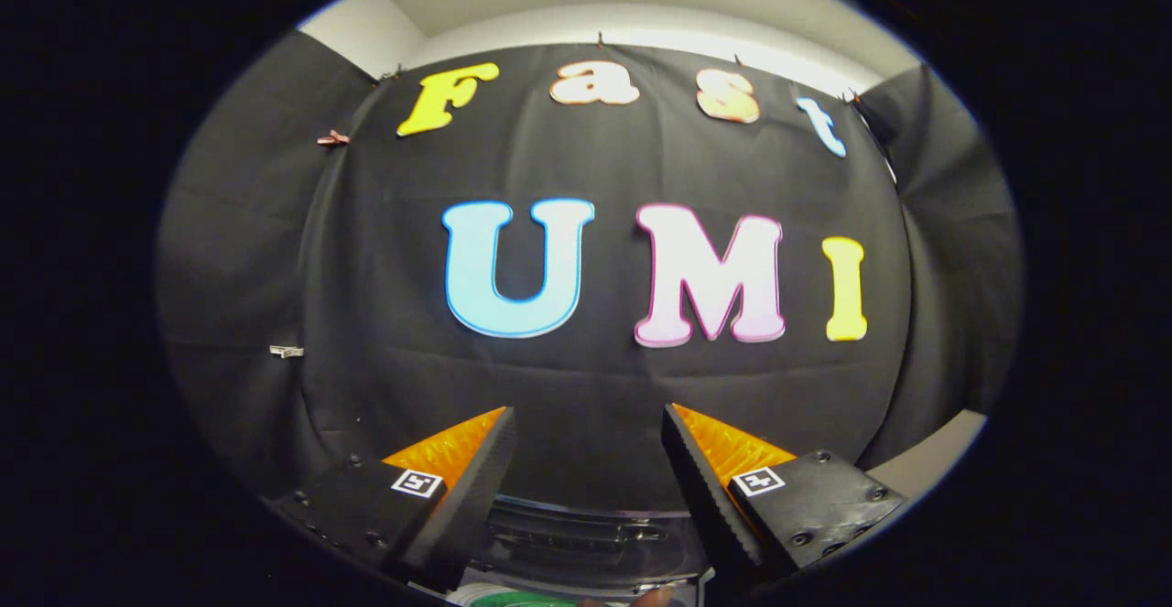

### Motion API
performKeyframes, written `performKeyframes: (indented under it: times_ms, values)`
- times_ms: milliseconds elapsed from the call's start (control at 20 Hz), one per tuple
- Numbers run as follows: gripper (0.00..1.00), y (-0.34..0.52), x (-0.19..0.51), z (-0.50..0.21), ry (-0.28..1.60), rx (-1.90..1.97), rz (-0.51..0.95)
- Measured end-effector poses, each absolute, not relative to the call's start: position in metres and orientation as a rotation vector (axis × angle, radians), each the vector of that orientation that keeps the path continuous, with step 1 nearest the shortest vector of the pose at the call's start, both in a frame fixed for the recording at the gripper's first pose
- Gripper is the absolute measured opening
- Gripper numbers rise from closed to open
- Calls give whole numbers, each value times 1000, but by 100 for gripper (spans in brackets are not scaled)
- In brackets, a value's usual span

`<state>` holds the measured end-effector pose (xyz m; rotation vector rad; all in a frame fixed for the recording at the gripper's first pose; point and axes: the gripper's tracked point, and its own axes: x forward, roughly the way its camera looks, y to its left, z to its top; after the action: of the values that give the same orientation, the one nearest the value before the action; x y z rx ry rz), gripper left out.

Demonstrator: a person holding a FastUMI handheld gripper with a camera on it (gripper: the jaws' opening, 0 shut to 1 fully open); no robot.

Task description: Put the clothes into the washing machine and then close the washing machine lid.

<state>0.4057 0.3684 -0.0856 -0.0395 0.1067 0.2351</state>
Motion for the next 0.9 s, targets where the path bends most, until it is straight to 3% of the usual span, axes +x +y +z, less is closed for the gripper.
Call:
performKeyframes:
  times_ms: [700,900]
  values:
    - [99,357,463,-202,380,-16,146]
    - [99,358,464,-201,356,-10,152]
